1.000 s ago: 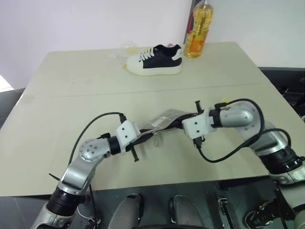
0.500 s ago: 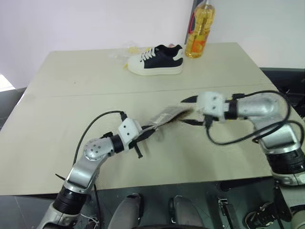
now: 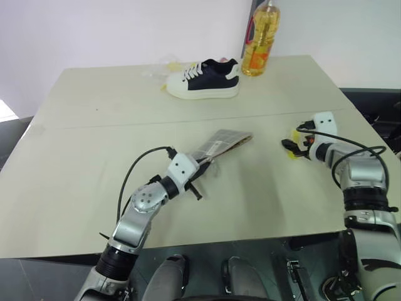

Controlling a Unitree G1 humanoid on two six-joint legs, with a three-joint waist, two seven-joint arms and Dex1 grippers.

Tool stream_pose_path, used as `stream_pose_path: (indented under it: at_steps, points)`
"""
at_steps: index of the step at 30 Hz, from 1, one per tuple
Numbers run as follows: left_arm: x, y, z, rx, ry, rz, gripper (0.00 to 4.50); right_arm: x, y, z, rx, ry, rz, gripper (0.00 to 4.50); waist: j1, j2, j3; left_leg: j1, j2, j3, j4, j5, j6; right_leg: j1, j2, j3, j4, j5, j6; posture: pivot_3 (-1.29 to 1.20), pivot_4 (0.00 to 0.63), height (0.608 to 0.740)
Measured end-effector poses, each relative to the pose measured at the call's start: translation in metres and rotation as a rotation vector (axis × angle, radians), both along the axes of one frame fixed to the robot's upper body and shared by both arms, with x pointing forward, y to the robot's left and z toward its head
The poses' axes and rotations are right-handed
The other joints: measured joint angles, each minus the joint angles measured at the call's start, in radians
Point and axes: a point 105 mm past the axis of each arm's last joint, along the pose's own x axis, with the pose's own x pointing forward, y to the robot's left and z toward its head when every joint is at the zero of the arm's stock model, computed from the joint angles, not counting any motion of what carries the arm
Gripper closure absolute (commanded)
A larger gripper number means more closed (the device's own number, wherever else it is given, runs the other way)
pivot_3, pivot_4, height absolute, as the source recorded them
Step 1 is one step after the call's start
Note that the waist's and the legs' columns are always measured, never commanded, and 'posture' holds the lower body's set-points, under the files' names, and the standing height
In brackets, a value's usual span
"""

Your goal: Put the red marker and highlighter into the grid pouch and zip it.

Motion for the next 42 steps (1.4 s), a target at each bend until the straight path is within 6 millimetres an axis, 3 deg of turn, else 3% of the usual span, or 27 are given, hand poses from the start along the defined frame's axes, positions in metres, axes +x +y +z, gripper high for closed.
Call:
stream_pose_path:
  at_steps: [1, 4, 8, 10, 14, 19, 22, 24, 28, 34, 42]
  points:
    - [0.0, 0.0, 0.0, 0.001, -0.003, 0.0, 4.5, 0.0, -0.001, -0.004, 0.011, 0.02, -0.018, 0.06, 0.001, 0.0, 0.0, 0.0, 0.0, 0.0, 0.0, 0.0, 0.0, 0.0, 0.0, 0.0, 0.0, 0.0, 0.0, 0.0, 0.15, 0.738]
    - [0.0, 0.001, 0.0, 0.006, -0.005, 0.002, 4.5, 0.001, -0.003, -0.004, 0.021, 0.031, -0.05, 0.83, 0.0, 0.0, 0.0, 0.0, 0.0, 0.0, 0.0, 0.0, 0.0, 0.001, 0.0, 0.0, 0.0, 0.0, 0.0, 0.0, 0.15, 0.738]
    - [0.001, 0.002, -0.001, 0.011, -0.006, 0.004, 4.5, 0.001, -0.007, -0.004, 0.018, 0.031, -0.072, 2.99, -0.001, 0.0, 0.0, 0.001, 0.0, 0.0, 0.0, 0.0, 0.0, 0.001, 0.0, 0.0, 0.0, 0.0, 0.0, 0.0, 0.15, 0.738]
    - [0.001, 0.002, -0.001, 0.014, -0.006, 0.006, 4.5, 0.001, -0.007, -0.004, 0.018, 0.03, -0.075, 3.65, -0.002, 0.0, 0.0, 0.001, 0.0, 0.0, 0.0, 0.0, 0.0, 0.001, 0.001, 0.0, 0.0, 0.0, 0.0, 0.0, 0.15, 0.738]
    - [0.002, 0.004, 0.001, 0.01, -0.01, 0.011, 4.5, 0.0, 0.002, 0.007, -0.136, -0.007, 0.077, 3.62, -0.003, 0.0, 0.0, 0.0, 0.0, 0.0, 0.0, 0.0, 0.0, 0.0, 0.001, 0.0, 0.0, 0.0, 0.0, 0.0, 0.15, 0.738]
    - [0.009, 0.016, 0.008, 0.011, -0.033, 0.041, 4.5, -0.024, 0.048, 0.06, -0.51, -0.226, 0.623, 3.62, -0.003, 0.001, 0.001, 0.001, 0.0, 0.0, 0.0, 0.0, 0.0, 0.001, 0.003, -0.002, 0.0, 0.0, 0.001, 0.0, 0.15, 0.738]
    - [0.009, 0.017, 0.008, 0.014, -0.032, 0.042, 4.5, -0.05, 0.075, 0.066, -0.485, -0.225, 0.859, 3.62, -0.002, -0.001, 0.001, 0.005, 0.001, -0.001, 0.0, 0.0, 0.0, 0.006, 0.001, -0.001, -0.001, -0.001, 0.001, 0.0, 0.15, 0.738]
    - [0.009, 0.017, 0.007, 0.015, -0.031, 0.041, 4.5, -0.059, 0.085, 0.065, -0.44, -0.211, 0.928, 3.62, -0.001, 0.0, 0.001, 0.005, 0.001, -0.001, 0.0, 0.0, 0.0, 0.007, 0.001, -0.001, -0.001, -0.001, 0.001, 0.0, 0.15, 0.738]
    - [0.009, 0.016, 0.008, 0.012, -0.03, 0.036, 4.5, -0.068, 0.1, 0.07, -0.404, -0.218, 0.995, 3.62, 0.001, 0.0, 0.001, 0.005, 0.001, -0.001, 0.0, -0.001, 0.0, 0.007, 0.0, -0.001, -0.002, -0.001, 0.001, 0.0, 0.15, 0.738]
    - [0.008, 0.014, 0.008, -0.005, -0.023, 0.019, 4.5, -0.065, 0.106, 0.069, -0.408, -0.214, 1.004, 3.62, 0.001, 0.0, 0.001, 0.005, 0.001, -0.001, 0.0, -0.001, 0.0, 0.006, 0.0, -0.001, -0.002, -0.001, 0.001, 0.0, 0.15, 0.738]
    - [0.006, 0.012, 0.008, -0.005, -0.015, -0.004, 4.5, -0.058, 0.103, 0.062, -0.451, -0.185, 0.992, 3.62, 0.001, 0.0, 0.001, 0.005, 0.0, -0.001, 0.0, -0.001, 0.0, 0.006, 0.0, -0.001, -0.002, -0.001, 0.001, 0.0, 0.15, 0.738]
